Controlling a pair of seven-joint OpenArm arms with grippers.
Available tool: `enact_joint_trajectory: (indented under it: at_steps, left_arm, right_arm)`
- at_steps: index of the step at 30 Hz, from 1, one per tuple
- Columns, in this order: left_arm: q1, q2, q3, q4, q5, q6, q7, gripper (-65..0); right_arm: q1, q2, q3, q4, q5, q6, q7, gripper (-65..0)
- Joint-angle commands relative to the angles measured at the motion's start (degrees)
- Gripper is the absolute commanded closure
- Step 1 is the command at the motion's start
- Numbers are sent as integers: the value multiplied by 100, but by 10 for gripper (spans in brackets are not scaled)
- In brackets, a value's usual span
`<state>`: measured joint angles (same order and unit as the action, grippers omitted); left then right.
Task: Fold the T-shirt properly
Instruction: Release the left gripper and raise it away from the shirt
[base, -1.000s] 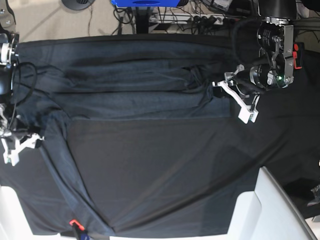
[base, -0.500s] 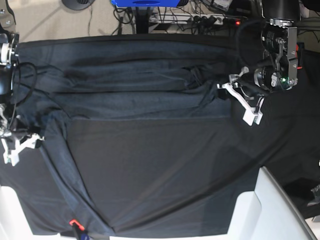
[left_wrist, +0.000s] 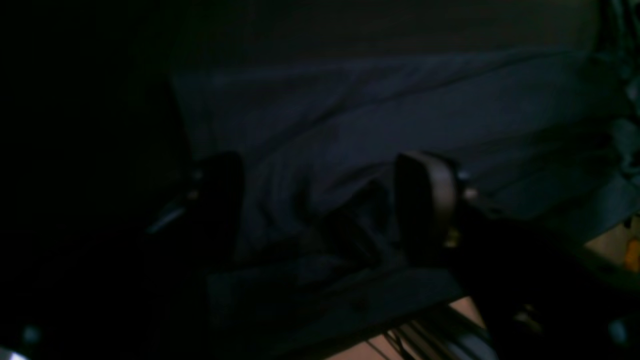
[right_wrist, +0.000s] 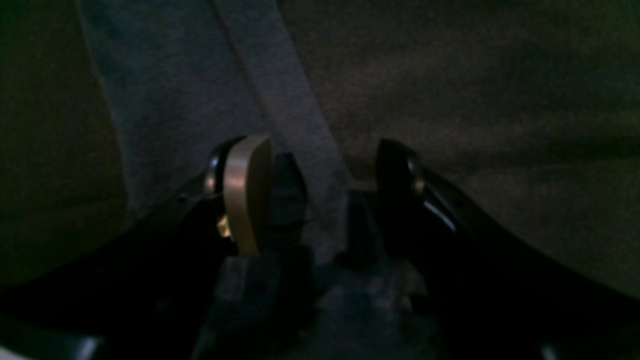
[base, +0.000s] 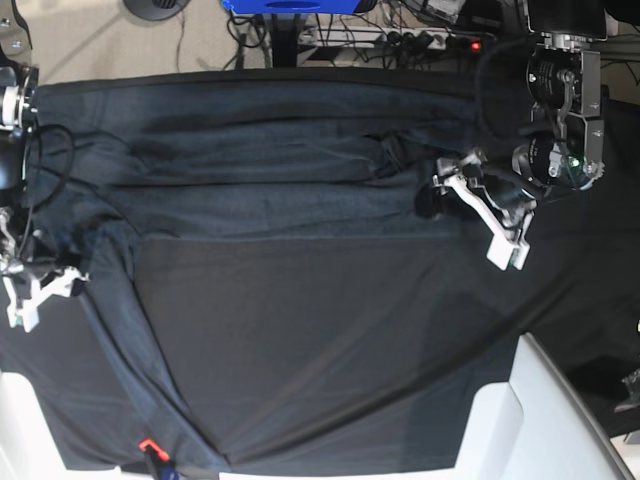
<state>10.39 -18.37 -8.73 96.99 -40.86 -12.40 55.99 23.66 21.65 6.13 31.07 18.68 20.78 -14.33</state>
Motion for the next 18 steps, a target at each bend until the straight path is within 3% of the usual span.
enact_joint_trajectory:
  at_steps: [1,8,10,12,16,17,18]
  left_arm:
    - [-24,-66,-204,195,-85,-39,-65,-504]
    - [398,-5,-1874,108,-112,-65,-65,-502]
    - [635,-13,-2243,-51,-112,-74,-82,-474]
    - [873,-13,-2542,-174,-112,-144,-100,-383]
    - [1251,48,-3158,-279,-103,-724,-109,-41]
    - [1304,110,-3325,-297,-103,-865,-109,0]
    - [1339,162,-3492,-297,-85,-962,-109,0]
  right_arm:
    - [170,108,7,62,44,19,118,-320]
    - [302,125,7,71,44,19,118,-320]
    - [355,125,7,71,44,19,118,-320]
    - [364,99,-2,71,44,19,118,-320]
    - [443,72,-2,71,44,19,127,-320]
    - [443,72,-2,62,44,19,127,-320]
    - [443,72,-2,62,44,19,127,-320]
